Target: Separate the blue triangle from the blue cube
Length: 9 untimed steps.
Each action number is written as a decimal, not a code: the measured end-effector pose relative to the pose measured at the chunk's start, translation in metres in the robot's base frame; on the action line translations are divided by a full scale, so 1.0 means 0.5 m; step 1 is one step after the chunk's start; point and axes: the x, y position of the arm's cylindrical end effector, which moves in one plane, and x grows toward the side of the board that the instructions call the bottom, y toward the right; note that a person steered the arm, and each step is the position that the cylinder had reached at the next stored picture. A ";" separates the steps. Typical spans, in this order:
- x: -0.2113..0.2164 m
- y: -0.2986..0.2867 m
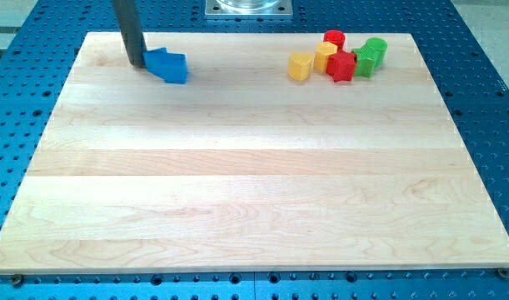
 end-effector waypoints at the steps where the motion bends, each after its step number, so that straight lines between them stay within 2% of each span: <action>1: 0.078 0.103; 2: 0.094 0.106; 3: 0.160 0.105; 4: 0.132 0.199; 5: 0.119 0.184; 6: 0.095 0.219; 8: -0.001 0.224; 9: -0.015 0.327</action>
